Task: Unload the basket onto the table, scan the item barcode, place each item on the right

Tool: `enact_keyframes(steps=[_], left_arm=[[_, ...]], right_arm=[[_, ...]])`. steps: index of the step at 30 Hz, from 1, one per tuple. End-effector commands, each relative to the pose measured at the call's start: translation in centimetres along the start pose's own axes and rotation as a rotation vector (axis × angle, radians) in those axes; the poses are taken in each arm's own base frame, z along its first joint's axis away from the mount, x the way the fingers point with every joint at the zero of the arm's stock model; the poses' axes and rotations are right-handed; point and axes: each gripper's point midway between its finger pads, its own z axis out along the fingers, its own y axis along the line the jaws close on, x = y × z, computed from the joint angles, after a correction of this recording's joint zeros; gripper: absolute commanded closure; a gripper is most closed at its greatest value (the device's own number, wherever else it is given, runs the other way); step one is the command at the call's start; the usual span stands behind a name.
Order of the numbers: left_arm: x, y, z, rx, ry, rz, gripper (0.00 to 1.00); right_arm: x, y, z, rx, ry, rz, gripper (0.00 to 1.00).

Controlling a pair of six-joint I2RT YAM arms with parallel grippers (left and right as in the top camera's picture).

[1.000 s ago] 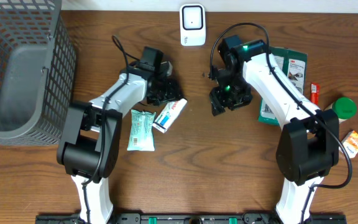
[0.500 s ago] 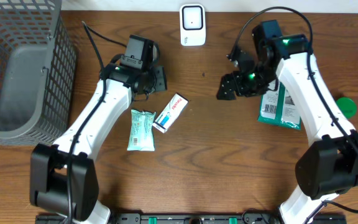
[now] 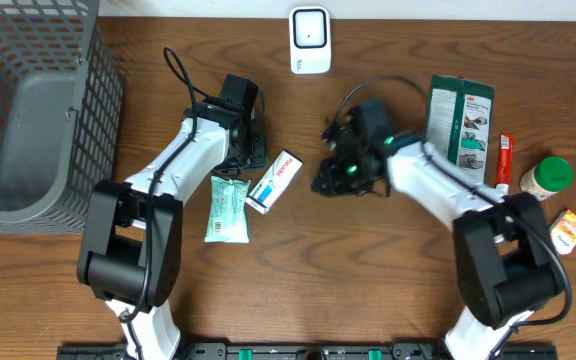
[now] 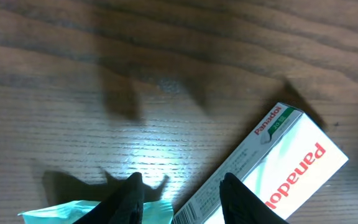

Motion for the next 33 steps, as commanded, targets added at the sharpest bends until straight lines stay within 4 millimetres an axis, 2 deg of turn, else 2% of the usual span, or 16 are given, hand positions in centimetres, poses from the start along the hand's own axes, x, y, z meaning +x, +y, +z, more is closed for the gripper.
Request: enact_keyframes(steps=[1,4,8,13,20,24,29,33], left_arm=[[1.1,0.1,0.8,-0.003,0.043,0.026,0.58],[1.8,0.0,0.8,-0.01,0.066,0.031,0.58],[2.7,-0.9,0.9,-0.013,0.088,0.06,0.58],[3.2,-2.6,1.0,-0.001,0.08,0.106,0.58],[3.4,-3.4,1.1,0.007,0.075,0.124,0.58],[3.9,-4.3,1.2,0.017,0.08,0.167,0.58],[4.8,-7.4,1.1,0.134,0.09,0.275,0.58],[3.9,-8.0,0.4,0.139,0.051,0.29,0.59]], right_arm=[[1.6,0.1,2.1,0.025,-0.002,0.148,0.91],[2.1,0.5,3.3,0.013,-0.031,0.157,0.98],[1.8,1.0,4.1,-0.009,-0.077,0.121,0.99],[1.0,-0.3,4.0,0.058,-0.133,0.117,0.99],[-0.2,0.1,3.8,0.037,-0.178,0.095,0.99],[-0.2,-0.9,3.6,0.066,-0.177,0.091,0.99],[-0.1,-2.8,3.0,0.103,-0.168,0.138,0.99],[0.2,-4.1,2.4,0.121,-0.152,0.157,0.99]])
